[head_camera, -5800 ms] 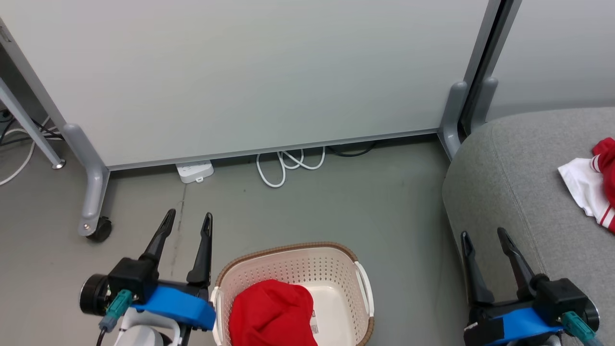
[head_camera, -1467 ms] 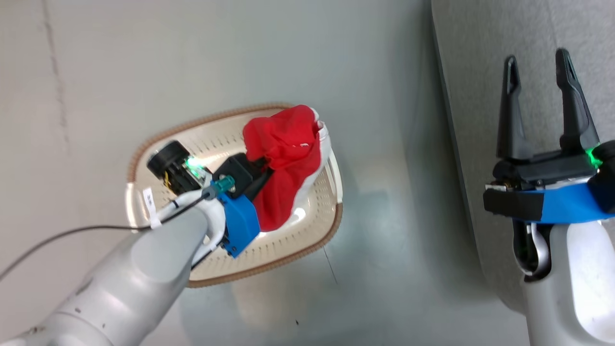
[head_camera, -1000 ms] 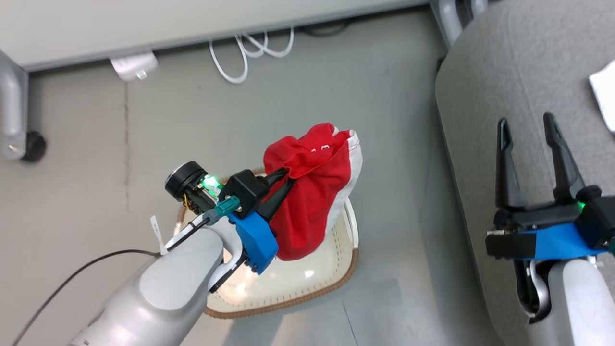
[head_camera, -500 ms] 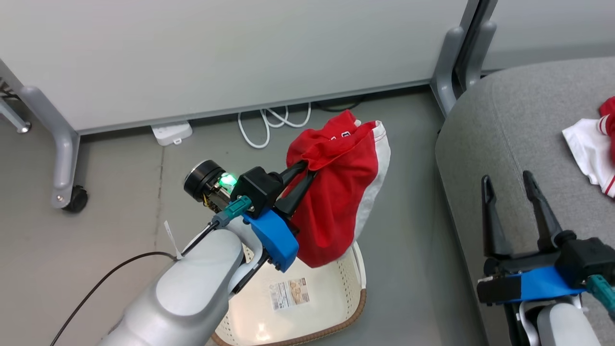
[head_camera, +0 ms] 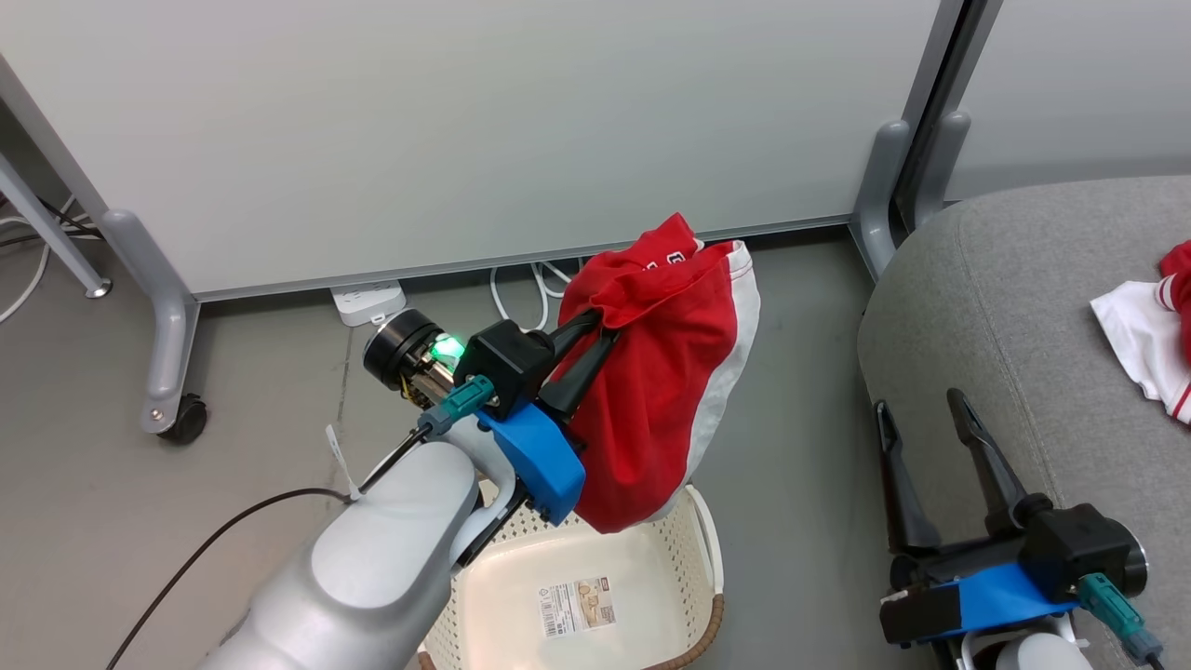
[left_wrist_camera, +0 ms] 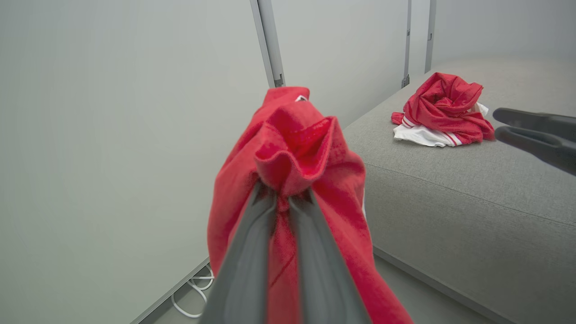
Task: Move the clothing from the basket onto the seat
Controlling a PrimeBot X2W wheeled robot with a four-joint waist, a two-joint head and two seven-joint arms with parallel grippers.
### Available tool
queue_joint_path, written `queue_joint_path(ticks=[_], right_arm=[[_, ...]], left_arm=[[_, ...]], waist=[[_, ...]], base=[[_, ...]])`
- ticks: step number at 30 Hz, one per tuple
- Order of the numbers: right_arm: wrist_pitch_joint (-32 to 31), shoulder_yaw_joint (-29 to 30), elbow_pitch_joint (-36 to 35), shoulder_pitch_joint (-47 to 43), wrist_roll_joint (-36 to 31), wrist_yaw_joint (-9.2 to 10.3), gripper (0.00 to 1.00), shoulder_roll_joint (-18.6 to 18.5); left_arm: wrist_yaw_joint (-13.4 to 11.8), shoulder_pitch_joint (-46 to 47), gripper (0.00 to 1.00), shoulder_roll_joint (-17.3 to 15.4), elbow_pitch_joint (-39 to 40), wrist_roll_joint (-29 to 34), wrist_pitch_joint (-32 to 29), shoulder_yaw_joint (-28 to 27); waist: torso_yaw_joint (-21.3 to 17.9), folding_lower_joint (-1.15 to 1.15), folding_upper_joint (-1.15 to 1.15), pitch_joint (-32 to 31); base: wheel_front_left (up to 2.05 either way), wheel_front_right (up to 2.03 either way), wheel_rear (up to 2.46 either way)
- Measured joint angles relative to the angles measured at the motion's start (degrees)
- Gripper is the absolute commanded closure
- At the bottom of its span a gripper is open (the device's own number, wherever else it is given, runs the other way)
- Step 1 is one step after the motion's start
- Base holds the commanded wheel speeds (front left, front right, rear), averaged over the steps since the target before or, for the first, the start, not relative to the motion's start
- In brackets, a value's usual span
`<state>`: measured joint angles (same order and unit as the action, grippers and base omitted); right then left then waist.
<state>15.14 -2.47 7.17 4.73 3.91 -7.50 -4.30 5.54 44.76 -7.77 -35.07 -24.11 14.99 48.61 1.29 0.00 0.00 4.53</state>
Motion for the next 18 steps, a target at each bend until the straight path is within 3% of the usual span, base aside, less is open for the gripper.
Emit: queue_joint_path(ticks=[10,18], right_arm=[[0.0,-5.3,-0.5,0.9,0.5,0.0,0.0,0.2],[0.0,-13.3,0.5,4.2,1.3,0.0,0.0,0.3]], left_arm=[[0.1,0.0,1.0,0.1,-0.5,0.5,0.0,-0.3],[0.1,0.0,1.0,0.4,-0.7,1.0,0.0,-0.9]], waist=[[0.4,0.0,0.0,0.1],[0.2,0.0,0.0,0.7]], base=[[0.0,0.0,0.0],[0.0,0.0,0.0]])
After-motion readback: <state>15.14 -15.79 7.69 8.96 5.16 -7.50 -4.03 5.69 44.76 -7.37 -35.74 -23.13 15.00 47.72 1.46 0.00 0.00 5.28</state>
